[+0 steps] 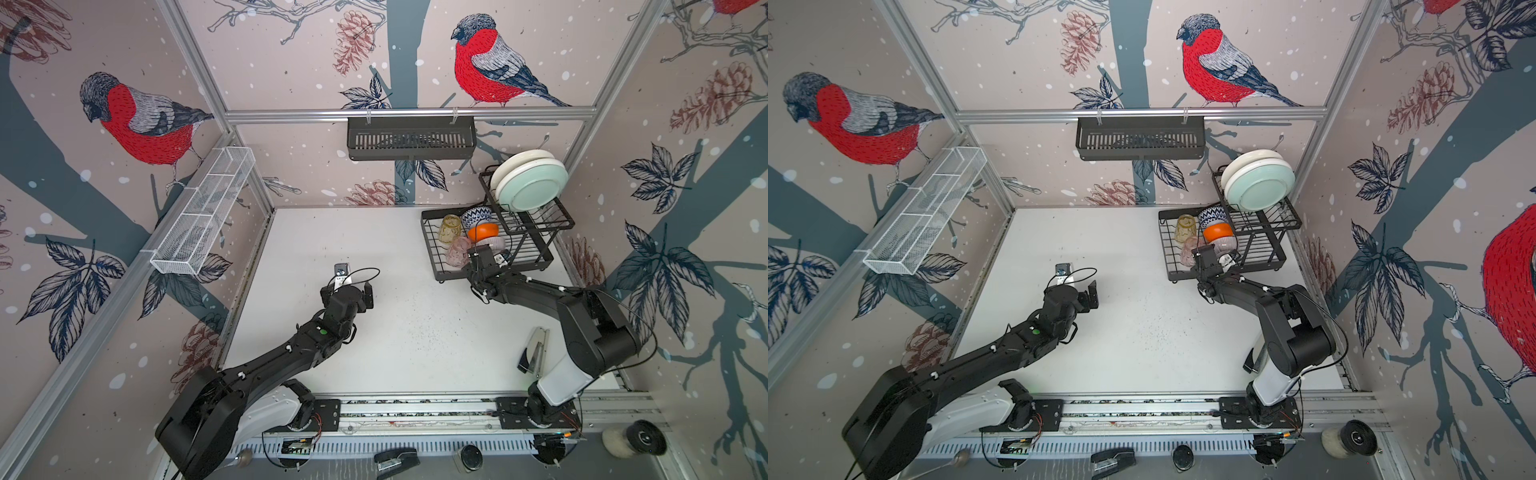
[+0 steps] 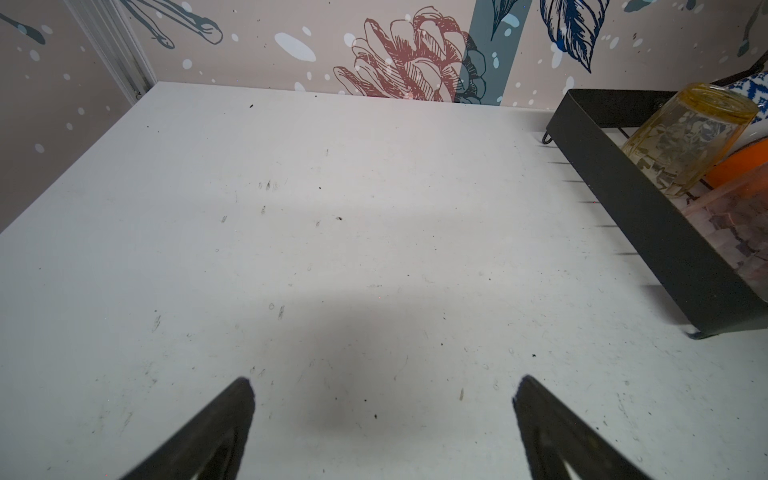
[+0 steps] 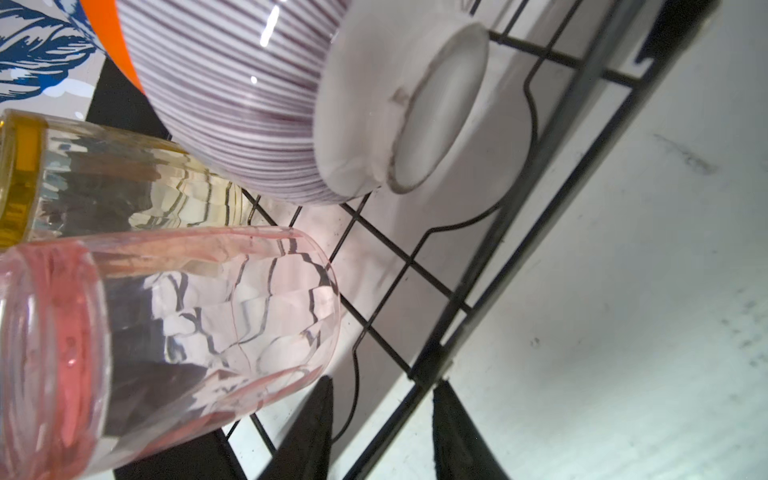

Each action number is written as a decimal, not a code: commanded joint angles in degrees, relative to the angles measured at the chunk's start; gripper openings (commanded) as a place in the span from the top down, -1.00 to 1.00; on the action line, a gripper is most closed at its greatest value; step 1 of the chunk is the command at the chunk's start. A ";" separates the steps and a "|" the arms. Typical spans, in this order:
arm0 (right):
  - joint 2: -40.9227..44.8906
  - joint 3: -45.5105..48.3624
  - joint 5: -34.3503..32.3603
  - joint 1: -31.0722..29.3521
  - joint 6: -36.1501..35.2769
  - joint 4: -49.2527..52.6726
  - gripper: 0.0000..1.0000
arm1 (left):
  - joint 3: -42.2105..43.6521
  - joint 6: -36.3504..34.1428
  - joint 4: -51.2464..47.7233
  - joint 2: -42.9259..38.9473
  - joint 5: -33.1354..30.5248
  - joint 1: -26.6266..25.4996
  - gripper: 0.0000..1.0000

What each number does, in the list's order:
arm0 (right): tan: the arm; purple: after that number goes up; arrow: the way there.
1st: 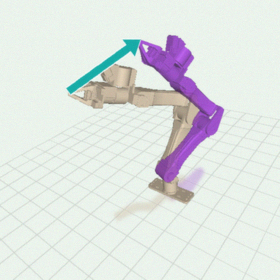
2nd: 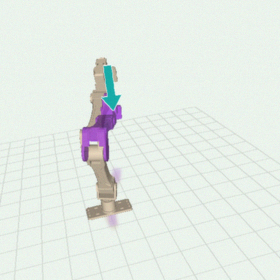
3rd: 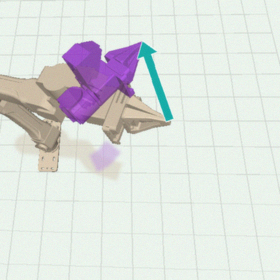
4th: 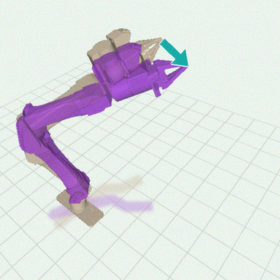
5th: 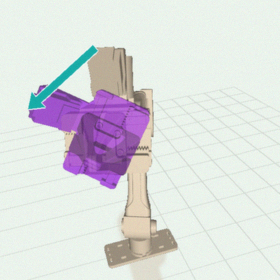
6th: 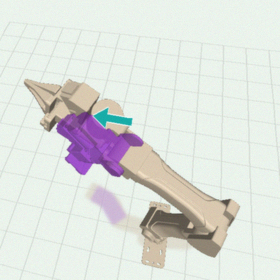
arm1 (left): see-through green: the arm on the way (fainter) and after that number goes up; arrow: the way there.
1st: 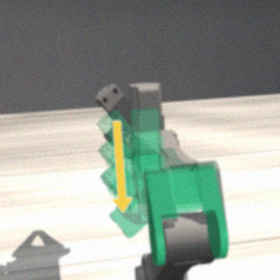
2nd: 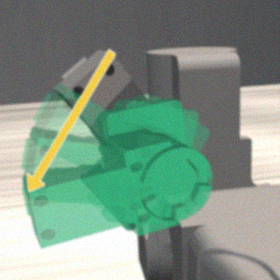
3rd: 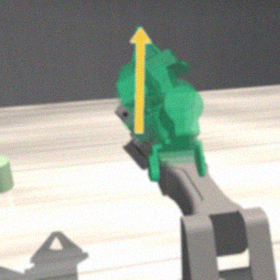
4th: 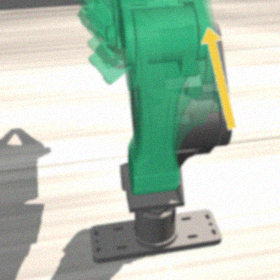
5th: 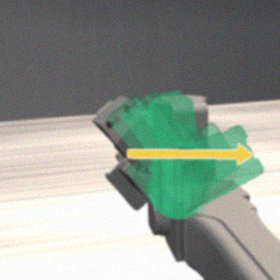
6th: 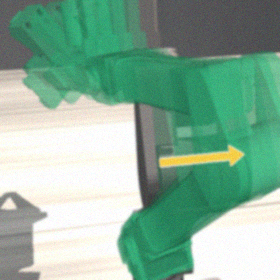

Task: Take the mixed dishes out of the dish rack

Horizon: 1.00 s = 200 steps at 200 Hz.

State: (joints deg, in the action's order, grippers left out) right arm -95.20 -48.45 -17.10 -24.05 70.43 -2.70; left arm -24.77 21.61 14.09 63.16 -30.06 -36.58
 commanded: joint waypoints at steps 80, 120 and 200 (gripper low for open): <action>-4.01 1.98 3.96 -4.61 -5.43 5.59 0.59 | -0.17 0.98 1.38 0.26 -0.35 -0.06 -0.95; -4.73 3.23 4.15 -6.24 -5.63 6.30 0.78 | -0.27 1.02 1.12 0.22 -0.26 -0.07 -0.95; -3.56 5.57 5.79 -9.48 -4.08 8.66 0.88 | -0.36 1.21 1.03 -0.03 -0.17 -0.07 -0.95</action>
State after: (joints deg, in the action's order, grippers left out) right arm -98.00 -45.65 -29.91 -31.75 72.49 -9.85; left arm -24.77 22.46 14.04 63.35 -30.06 -36.58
